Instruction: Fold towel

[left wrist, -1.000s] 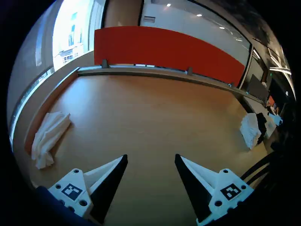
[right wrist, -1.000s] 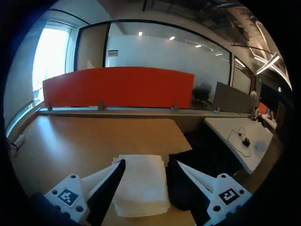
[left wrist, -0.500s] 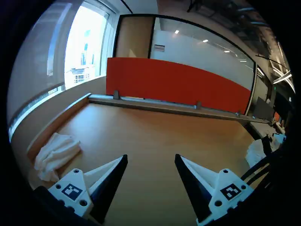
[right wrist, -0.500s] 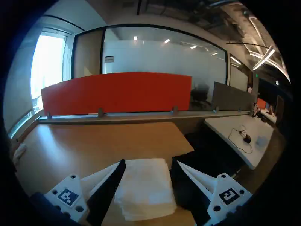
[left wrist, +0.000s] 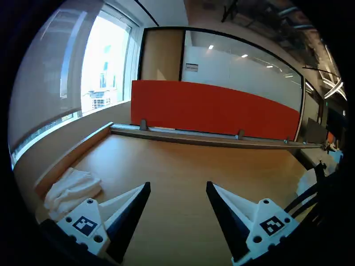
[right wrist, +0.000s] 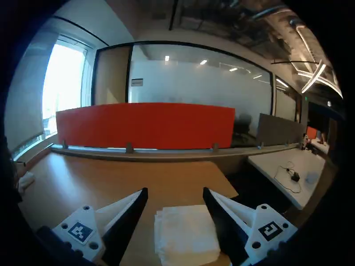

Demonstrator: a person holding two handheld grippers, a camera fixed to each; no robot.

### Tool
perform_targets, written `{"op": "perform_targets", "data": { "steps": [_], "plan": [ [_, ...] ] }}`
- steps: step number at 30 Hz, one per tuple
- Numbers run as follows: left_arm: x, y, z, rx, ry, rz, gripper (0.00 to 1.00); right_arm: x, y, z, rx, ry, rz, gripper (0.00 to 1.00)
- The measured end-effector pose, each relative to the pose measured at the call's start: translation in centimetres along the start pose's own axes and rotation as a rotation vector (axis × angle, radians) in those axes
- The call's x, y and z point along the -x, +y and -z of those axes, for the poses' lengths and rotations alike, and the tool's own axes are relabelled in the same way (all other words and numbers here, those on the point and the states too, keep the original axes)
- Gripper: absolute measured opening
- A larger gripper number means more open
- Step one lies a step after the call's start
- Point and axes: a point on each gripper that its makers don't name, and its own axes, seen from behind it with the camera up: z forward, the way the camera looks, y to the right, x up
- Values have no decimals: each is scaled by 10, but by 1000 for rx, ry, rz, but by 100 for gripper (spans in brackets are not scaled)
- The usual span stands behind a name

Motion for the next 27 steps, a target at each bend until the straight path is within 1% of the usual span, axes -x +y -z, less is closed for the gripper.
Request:
{"op": "perform_targets", "data": {
  "steps": [5, 12, 21, 27],
  "plan": [
    [-9, 0, -2, 11, 20, -13, 93, -15, -25, -2, -17, 40, 8, 96],
    [-20, -3, -3, 23, 46, -7, 93, -30, -66, -2, -52, 78, 22, 96],
    [-32, -6, -4, 45, 79, -13, 93, -40, -113, -1, -96, 107, 23, 96],
    [-39, -6, -6, 58, 99, -9, 93, -46, -142, 0, -123, 122, 20, 97]
  ]
}}
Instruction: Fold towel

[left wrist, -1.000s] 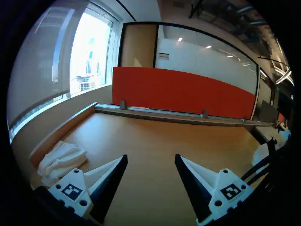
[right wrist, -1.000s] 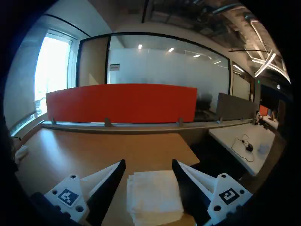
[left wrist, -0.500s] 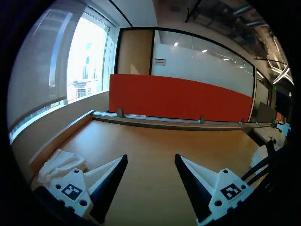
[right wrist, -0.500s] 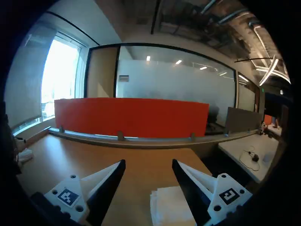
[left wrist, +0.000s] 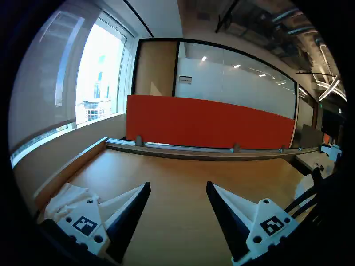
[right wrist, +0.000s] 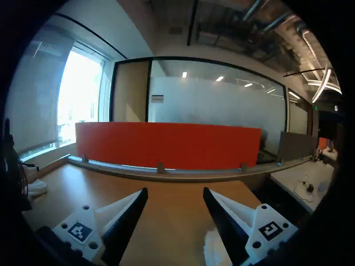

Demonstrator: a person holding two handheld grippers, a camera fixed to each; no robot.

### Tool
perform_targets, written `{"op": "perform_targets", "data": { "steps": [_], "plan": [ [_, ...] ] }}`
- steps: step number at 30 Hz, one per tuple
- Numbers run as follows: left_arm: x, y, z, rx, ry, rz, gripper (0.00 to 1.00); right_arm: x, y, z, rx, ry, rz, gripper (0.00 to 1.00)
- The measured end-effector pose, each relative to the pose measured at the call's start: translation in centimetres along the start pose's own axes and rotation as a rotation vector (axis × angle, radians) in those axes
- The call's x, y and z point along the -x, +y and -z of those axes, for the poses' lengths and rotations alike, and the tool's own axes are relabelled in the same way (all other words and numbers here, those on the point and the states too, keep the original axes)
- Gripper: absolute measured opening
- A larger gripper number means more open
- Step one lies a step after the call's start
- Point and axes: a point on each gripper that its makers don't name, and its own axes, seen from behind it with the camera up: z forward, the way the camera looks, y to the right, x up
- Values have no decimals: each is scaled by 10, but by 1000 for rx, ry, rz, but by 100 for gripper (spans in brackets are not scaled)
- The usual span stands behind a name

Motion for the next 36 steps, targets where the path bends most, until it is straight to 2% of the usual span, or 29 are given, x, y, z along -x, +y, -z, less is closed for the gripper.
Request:
{"op": "perform_targets", "data": {
  "steps": [11, 17, 23, 29, 36],
  "plan": [
    [-6, 6, 0, 37, 33, -28, 93, 0, -23, -2, -12, -1, -7, 97],
    [-10, 9, 1, 46, 58, -59, 93, -4, -34, -2, -18, 11, -26, 97],
    [-11, 11, 0, 50, 79, -104, 93, -1, -42, -1, -34, -9, -14, 97],
    [-10, 6, -2, 27, 104, -155, 93, -5, -45, 0, -41, -19, 6, 97],
    [3, 4, -2, 22, 135, -166, 93, -5, -48, -2, -32, -24, 27, 97]
  ]
}}
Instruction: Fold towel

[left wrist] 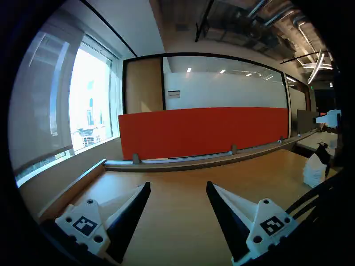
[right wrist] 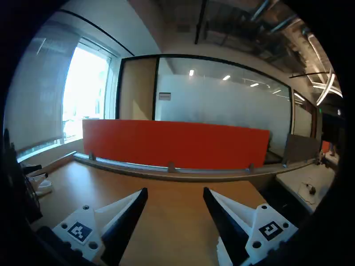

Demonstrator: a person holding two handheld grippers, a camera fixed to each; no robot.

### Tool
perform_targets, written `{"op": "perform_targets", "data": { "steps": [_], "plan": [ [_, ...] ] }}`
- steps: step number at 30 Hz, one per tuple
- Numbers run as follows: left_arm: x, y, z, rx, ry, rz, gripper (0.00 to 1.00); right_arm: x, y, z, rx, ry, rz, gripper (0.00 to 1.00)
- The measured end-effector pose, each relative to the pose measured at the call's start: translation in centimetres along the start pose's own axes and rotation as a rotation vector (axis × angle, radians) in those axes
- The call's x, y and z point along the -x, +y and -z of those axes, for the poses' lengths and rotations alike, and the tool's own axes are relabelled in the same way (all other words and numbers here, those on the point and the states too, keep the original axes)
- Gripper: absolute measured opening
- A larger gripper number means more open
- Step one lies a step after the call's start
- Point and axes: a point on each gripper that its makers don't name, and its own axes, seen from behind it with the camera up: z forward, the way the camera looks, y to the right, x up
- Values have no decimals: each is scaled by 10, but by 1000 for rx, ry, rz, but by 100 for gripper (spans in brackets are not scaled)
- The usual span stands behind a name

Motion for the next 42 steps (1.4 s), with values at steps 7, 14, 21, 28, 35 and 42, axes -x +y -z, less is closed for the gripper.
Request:
{"op": "perform_targets", "data": {
  "steps": [7, 14, 21, 28, 35, 42],
  "plan": [
    [19, -4, -1, -15, 28, -1, 93, 6, -9, -4, -3, -1, 9, 97],
    [45, -10, 1, -30, 48, 26, 93, 18, -17, -9, -7, 7, 30, 97],
    [73, -12, 2, -40, 62, 18, 93, 35, -21, -10, -14, 14, 31, 97],
    [92, -14, 3, -51, 79, 9, 93, 51, -20, -12, -16, 16, 18, 97],
    [100, -14, 2, -50, 99, 30, 93, 58, -22, -14, -19, 9, 20, 97],
    [106, -16, 2, -48, 104, 44, 93, 55, -19, -15, -11, 23, 1, 97]
  ]
}}
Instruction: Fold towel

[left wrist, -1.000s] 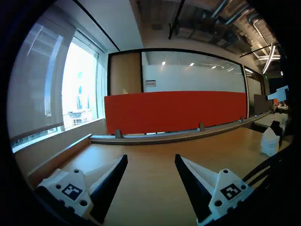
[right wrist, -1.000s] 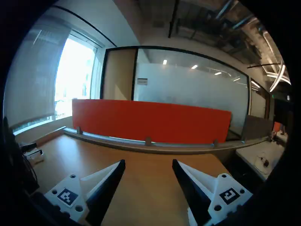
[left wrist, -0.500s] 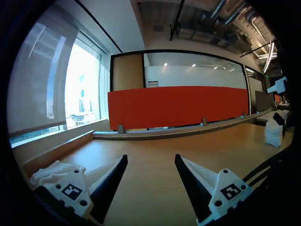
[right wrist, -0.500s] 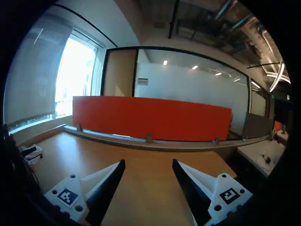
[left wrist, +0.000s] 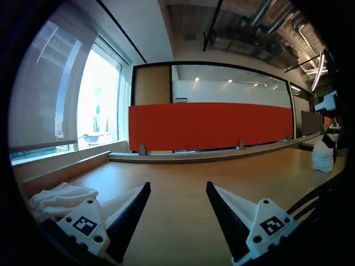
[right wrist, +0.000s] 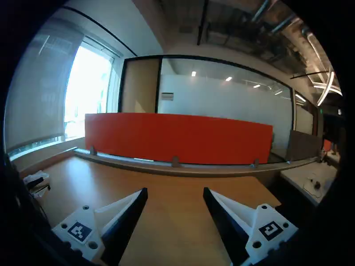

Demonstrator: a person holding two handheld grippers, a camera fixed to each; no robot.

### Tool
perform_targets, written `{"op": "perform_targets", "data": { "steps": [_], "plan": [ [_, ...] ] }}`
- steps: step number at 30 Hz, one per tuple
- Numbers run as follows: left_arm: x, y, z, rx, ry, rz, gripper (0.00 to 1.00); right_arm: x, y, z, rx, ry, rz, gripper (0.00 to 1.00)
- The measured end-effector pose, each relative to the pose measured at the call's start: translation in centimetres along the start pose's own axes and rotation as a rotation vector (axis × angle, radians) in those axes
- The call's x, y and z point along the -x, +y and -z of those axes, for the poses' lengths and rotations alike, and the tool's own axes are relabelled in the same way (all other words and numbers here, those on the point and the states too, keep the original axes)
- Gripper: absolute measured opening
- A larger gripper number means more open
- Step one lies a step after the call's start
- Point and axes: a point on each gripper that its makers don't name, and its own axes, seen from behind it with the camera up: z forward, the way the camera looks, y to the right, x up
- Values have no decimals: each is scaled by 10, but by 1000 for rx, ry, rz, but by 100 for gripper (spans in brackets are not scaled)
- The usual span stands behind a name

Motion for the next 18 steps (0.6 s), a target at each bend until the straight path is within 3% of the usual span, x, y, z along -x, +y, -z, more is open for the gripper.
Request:
{"op": "perform_targets", "data": {
  "steps": [18],
  "plan": [
    [2, -6, 1, -9, 0, 19, 93, 7, -4, -1, 5, 0, -2, 97]
  ]
}}
